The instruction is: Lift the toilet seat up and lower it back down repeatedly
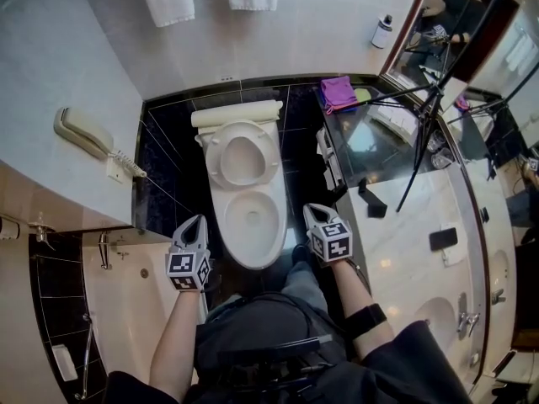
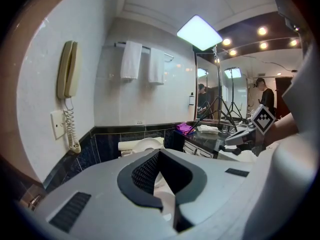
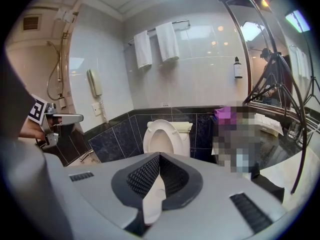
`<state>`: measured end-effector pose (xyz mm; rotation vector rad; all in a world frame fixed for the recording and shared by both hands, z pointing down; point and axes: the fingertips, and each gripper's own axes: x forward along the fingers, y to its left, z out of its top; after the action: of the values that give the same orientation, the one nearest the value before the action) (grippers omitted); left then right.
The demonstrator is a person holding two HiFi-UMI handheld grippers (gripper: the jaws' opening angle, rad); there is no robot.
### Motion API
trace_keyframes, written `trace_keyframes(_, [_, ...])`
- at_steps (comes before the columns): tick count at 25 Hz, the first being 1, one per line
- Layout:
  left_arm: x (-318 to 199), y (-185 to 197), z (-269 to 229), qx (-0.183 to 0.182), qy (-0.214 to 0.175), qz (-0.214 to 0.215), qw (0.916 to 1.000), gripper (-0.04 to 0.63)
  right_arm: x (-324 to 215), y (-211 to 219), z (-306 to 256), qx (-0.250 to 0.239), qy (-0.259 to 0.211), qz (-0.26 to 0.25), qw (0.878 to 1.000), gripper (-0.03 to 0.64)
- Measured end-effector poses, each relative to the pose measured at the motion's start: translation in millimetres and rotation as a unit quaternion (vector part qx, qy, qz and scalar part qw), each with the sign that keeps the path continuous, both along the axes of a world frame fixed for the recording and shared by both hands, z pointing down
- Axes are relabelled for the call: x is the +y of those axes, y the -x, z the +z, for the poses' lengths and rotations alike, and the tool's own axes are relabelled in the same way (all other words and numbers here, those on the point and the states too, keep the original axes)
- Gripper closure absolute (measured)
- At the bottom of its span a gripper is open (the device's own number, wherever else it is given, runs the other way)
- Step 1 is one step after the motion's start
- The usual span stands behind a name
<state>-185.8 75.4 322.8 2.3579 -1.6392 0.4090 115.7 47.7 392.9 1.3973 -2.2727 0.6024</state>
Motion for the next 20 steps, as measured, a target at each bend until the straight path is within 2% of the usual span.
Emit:
trace_keyframes(7, [-9.3,2.4,7.9,-0.001,0.014,-0.010,0.9998,0.595,-25.8,11.3,-10.4,0.072,-0.024,-0.031,0.997,0.595])
trace_keyframes(13, [-36.9,0.0,21.9,-0.003,0.029,-0.024,0.9993,0.595,-78.6,21.5,-4.2,0.120,-0.039,-0.077,0.989,0.514])
trace_keyframes(16, [-57.5,-7.2,30.9,-0.002,0.036,-0.024,0.9991,0.595,-112.0,25.5,1.5,0.138,-0.046,-0.098,0.984,0.447])
trace_keyframes(20, [-89.2,-18.0,45.5,-0.002,0.039,-0.033,0.9987,0.595,-159.9,29.2,17.5,0.155,-0.050,-0.121,0.979,0.413])
